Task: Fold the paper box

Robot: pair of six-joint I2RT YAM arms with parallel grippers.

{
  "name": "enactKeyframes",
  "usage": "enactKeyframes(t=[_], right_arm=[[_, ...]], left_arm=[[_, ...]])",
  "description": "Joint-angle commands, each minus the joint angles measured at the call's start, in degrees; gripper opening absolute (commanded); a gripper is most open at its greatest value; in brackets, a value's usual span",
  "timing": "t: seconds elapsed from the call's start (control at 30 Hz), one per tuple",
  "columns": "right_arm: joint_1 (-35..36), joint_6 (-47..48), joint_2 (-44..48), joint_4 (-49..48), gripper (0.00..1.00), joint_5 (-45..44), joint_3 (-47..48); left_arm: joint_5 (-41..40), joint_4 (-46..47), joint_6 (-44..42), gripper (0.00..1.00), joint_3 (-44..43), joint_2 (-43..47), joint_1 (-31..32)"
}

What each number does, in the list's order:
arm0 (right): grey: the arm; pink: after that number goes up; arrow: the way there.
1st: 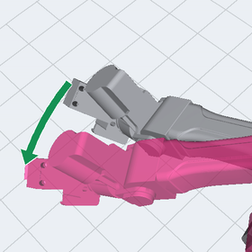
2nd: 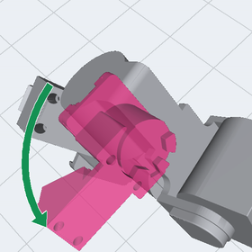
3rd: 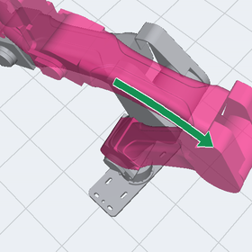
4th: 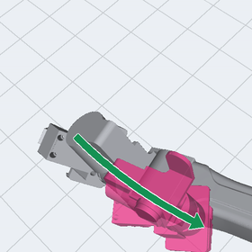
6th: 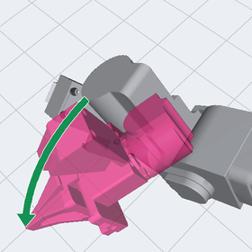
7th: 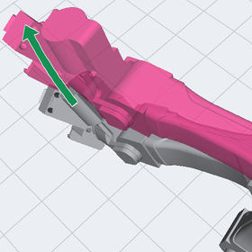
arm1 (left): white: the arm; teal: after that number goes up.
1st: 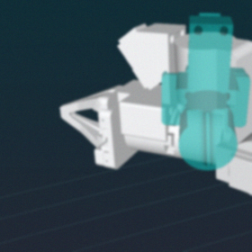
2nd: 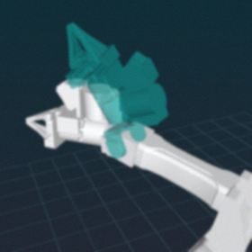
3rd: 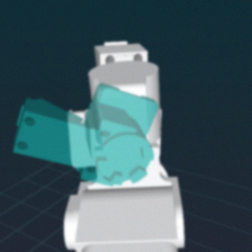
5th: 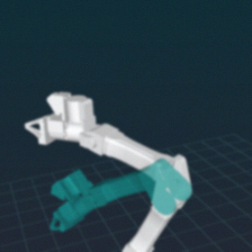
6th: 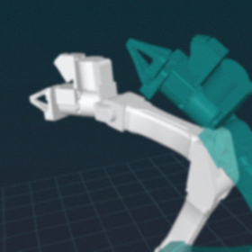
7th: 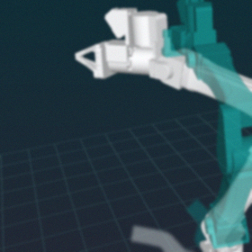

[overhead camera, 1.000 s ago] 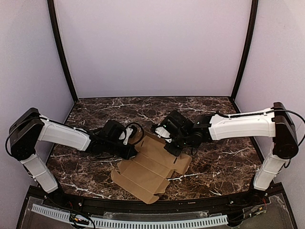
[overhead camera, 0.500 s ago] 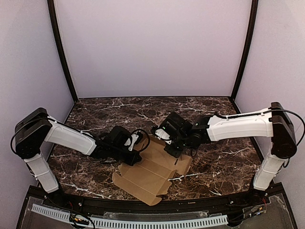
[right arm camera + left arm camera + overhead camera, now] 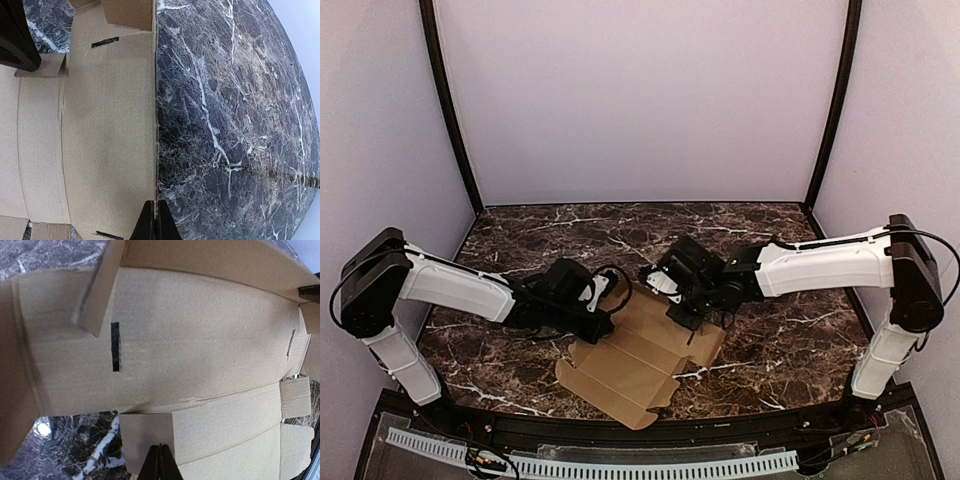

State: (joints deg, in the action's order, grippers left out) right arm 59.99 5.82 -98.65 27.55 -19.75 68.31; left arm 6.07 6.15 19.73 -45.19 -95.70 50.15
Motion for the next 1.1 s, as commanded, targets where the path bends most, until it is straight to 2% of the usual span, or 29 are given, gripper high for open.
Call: enactKeyframes(t=[0.0,0.17,0.5,0.87,0.97,1.0,1.07], right_arm=[[-0.4,3.7,2.6,-3.3,0.00,-1.8,-1.7],[-0.4,8.2,3.5,-5.4,0.00,-3.8,-2.7],[2.0,25.6,7.5,-20.7,0.00,-7.6,-10.8],[5.4,40.4,7.5,-35.5,0.00,-17.3,-17.4],[5.9,42.9,8.1,-37.8,0.00,-17.7,-18.7],[6.1,43.4,8.3,-38.0,0.00,-17.5,-19.1],[6.4,44.4,8.8,-38.4,0.00,-16.9,-19.8]], left_arm=[[-4.0,-7.2,-3.1,0.00,-2.5,6.3,0.3],[-8.3,-11.4,-5.1,0.00,-3.6,13.1,0.4],[-16.0,-13.3,-7.9,0.03,-1.9,24.0,0.1],[-13.2,-7.4,-3.9,0.01,5.1,31.3,-5.9],[-12.5,-4.8,-2.2,0.09,9.0,33.0,-8.3],[-11.8,-4.1,-1.9,0.15,9.9,33.9,-9.2],[-10.9,-1.6,-0.7,0.21,12.8,34.9,-10.5]])
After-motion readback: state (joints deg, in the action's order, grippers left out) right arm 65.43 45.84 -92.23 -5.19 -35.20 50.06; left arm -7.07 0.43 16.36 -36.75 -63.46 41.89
